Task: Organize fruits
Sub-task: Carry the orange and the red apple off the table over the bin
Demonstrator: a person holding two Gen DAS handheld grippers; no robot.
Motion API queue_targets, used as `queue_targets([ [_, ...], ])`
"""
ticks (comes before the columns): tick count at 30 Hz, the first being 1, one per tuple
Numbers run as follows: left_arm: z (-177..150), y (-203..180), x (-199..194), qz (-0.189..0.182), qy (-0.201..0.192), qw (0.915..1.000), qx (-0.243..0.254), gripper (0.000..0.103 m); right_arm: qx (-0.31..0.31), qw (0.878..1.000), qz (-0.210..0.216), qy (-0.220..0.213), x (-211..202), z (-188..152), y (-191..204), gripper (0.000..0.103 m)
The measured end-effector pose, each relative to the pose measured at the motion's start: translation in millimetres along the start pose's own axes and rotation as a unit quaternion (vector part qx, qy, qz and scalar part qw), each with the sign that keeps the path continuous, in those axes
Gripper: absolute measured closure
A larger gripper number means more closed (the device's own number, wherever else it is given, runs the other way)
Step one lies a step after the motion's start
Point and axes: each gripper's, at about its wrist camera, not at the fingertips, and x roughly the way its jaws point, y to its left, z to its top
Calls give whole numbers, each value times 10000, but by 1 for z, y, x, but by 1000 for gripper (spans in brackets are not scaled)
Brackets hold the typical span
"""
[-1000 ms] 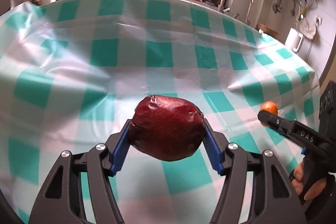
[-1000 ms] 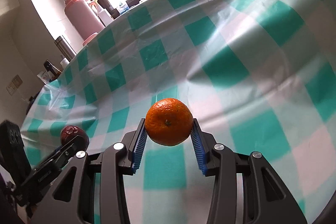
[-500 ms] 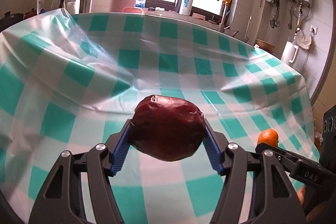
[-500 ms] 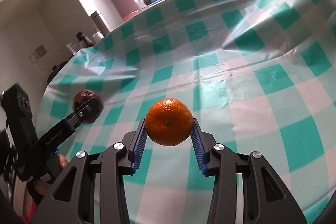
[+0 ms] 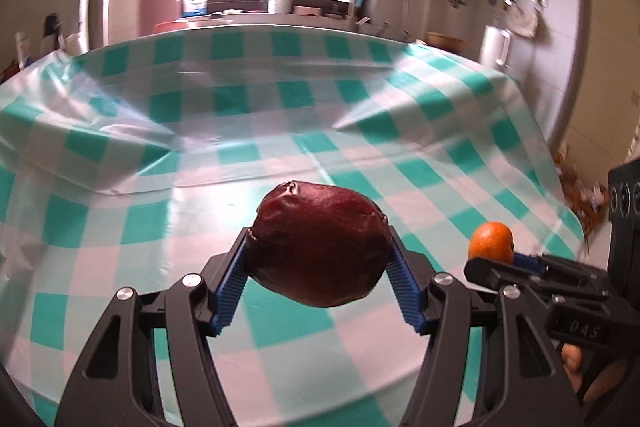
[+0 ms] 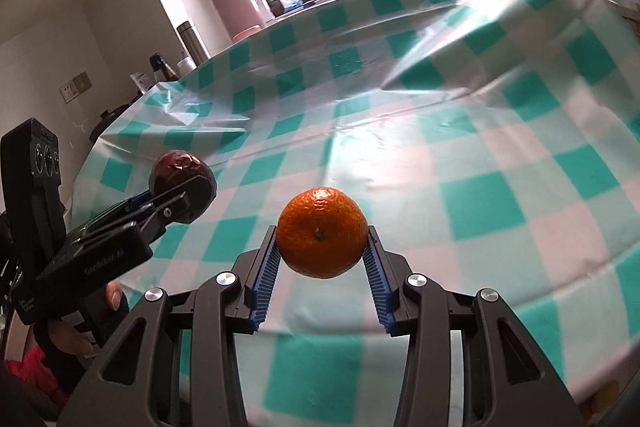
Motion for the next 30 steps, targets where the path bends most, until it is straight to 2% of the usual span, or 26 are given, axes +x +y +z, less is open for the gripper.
queue_targets([
  [9, -14, -61, -10, -510, 162, 9968, 594, 39, 327, 9985, -157, -412, -53, -22, -49, 61],
  [16, -29, -118, -18, -1019, 225, 9856, 1330, 39, 753, 9934, -441, -741, -92, -44, -94, 61],
  [23, -50, -184, -18, -1422, 363, 9635, 2239, 39, 1303, 9836, -758, -988, -124, -79, -144, 61],
  [28, -70, -229, -10, -1674, 535, 9397, 2935, 39, 1740, 9737, -1094, -986, -139, -105, -182, 61],
  [29, -76, -242, -8, -1764, 560, 9309, 3149, 39, 1803, 9709, -1282, -918, -141, -110, -190, 61],
  [30, -79, -249, -7, -1815, 567, 9258, 3267, 39, 1835, 9686, -1449, -843, -142, -113, -196, 61],
])
